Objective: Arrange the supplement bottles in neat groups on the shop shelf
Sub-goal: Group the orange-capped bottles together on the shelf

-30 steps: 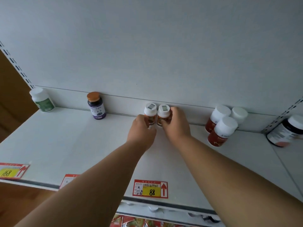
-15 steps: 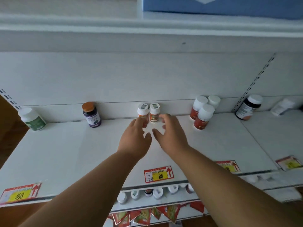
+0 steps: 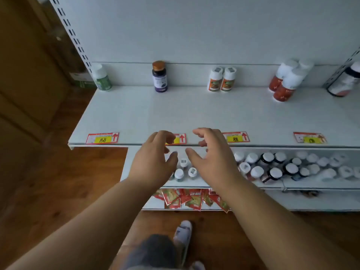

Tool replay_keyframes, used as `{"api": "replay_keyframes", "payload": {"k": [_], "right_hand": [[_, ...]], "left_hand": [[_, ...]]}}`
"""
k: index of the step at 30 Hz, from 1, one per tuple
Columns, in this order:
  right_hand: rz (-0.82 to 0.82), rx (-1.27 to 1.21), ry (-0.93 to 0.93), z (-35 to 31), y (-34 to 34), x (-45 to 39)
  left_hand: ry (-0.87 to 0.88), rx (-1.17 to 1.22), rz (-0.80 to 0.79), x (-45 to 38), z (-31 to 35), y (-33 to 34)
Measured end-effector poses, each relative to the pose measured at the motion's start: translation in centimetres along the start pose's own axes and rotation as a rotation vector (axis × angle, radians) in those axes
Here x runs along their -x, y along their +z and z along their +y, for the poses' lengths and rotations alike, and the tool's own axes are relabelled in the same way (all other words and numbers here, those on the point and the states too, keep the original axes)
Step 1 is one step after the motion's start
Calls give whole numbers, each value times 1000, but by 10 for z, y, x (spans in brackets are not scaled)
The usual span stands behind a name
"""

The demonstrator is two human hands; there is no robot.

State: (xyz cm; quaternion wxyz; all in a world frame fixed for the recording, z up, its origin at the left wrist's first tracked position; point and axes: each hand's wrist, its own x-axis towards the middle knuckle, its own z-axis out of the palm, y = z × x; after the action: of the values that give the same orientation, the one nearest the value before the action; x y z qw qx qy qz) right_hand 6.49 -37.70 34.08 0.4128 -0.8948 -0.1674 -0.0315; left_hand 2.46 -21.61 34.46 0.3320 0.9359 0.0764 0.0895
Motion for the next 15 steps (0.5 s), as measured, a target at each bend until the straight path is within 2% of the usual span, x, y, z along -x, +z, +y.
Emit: {"api": "replay_keyframes", "payload": {"k": [4, 9, 15], "right_hand": [[-55, -2, 74, -18, 33, 41], [-146, 88, 129, -28, 83, 64], [-162, 96, 349, -32, 180, 74]], "left_hand": [[-15, -7, -103, 42, -37, -11], [-46, -6, -189, 52, -104, -12], [-59, -65, -377, 40, -197, -12]]}}
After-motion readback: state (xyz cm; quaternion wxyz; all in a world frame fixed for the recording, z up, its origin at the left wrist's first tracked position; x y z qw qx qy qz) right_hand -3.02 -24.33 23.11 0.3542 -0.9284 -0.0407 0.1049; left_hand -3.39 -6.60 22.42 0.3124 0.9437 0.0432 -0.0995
